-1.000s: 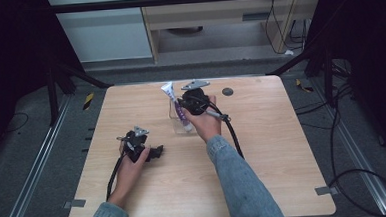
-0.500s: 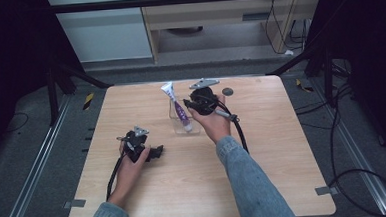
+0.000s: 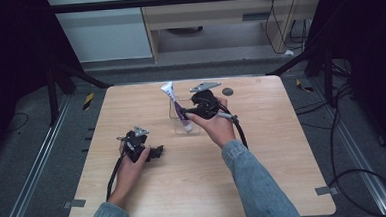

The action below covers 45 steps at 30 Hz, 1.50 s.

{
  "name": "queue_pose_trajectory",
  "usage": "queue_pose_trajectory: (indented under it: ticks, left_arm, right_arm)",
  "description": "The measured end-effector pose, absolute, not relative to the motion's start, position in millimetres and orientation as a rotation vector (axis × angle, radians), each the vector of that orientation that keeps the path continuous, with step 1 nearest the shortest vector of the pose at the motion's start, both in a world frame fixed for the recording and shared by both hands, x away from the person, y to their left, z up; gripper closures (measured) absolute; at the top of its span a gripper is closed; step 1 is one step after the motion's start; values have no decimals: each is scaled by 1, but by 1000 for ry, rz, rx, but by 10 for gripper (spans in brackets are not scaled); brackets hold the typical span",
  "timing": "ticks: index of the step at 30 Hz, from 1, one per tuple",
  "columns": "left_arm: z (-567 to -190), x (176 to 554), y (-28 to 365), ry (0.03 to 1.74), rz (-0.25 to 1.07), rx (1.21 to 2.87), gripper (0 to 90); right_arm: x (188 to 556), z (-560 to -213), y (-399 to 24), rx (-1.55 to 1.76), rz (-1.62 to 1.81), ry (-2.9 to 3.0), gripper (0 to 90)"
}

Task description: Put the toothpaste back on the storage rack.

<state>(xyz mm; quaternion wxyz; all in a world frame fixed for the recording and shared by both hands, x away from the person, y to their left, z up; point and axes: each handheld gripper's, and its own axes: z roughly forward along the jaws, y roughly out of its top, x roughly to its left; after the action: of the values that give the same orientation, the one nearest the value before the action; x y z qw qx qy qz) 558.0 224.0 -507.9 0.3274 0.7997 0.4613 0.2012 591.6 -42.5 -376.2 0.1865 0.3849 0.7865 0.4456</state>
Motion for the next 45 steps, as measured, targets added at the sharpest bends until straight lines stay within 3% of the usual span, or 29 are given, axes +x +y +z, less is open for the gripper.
queue_pose_trajectory:
  ticks: [10, 45]
  left_arm:
    - [-508, 558, 224, 1207, 527, 2095, 0]
    - [-508, 558, 224, 1209, 527, 2093, 0]
  right_arm:
    - [587, -379, -65, 1122, 1199, 2219, 124]
    - [547, -391, -147, 1089, 1144, 2165, 123]
